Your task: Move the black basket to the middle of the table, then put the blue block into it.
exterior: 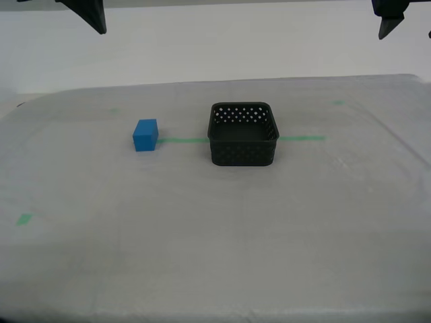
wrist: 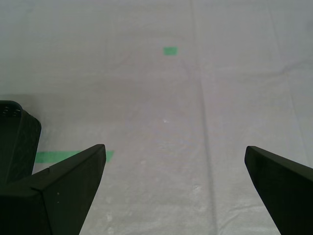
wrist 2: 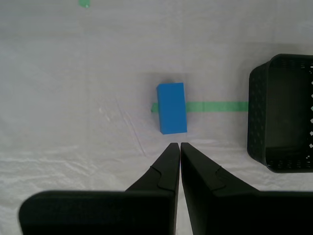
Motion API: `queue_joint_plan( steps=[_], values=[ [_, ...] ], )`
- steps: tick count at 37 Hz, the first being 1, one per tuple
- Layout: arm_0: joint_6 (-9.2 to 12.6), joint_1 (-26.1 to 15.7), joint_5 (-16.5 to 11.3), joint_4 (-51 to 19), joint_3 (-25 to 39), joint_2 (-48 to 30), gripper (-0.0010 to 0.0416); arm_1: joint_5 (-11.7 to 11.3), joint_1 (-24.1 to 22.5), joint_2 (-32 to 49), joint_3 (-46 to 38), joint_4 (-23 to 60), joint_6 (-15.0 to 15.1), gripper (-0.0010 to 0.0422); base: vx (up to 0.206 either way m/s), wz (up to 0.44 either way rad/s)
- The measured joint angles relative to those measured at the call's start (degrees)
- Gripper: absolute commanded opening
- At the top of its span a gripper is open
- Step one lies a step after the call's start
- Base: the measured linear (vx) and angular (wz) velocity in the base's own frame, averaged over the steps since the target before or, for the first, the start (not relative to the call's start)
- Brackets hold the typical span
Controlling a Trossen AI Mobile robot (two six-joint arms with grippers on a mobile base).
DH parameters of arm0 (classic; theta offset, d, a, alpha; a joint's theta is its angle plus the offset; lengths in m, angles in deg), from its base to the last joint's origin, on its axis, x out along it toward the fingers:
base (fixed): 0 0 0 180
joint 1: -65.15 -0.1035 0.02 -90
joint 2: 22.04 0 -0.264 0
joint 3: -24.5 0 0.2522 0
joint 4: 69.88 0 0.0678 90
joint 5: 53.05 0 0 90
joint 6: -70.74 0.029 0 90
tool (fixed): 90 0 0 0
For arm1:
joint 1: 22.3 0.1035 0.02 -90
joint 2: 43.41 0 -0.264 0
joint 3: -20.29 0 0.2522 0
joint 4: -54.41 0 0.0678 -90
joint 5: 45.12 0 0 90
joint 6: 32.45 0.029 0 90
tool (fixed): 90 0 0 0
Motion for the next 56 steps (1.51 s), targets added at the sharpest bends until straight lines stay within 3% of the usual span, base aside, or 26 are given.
queue_joint_plan(
  steps=[18, 25, 32, 44, 53, 56],
  values=[
    [0.0, 0.1, 0.0, 0.5, 0.0, 0.0, 0.0398, 1.6, -2.1, 7.3, -3.8, 0.1, -0.5, 0.001, 0.0, 0.0],
    [0.0, 0.0, 0.0, 0.5, 0.0, 0.0, 0.0398, 1.4, -2.4, 9.4, -3.8, -0.3, -0.5, 0.008, 0.0, 0.0],
    [0.0, 0.0, 0.0, 0.5, 0.0, 0.0, 0.0399, 0.2, -2.5, 9.8, -3.8, -1.0, -0.5, 0.0174, 0.0, 0.0],
    [0.0, 0.0, 0.0, 0.5, 0.0, 0.0, 0.0398, 0.2, -2.5, 9.8, -3.8, -2.2, -1.7, 0.0323, 0.0, 0.0],
    [0.0, 0.0, 0.0, 0.5, 0.0, 0.0, 0.0399, 0.2, -2.5, 9.8, -3.8, -2.2, -3.1, 0.0399, 0.0, 0.0],
    [0.0, 0.0, 0.0, 0.5, 0.0, 0.0, 0.0398, 0.2, -2.5, 9.8, -3.8, -2.2, -3.5, 0.0397, 0.0, 0.0]
  ],
)
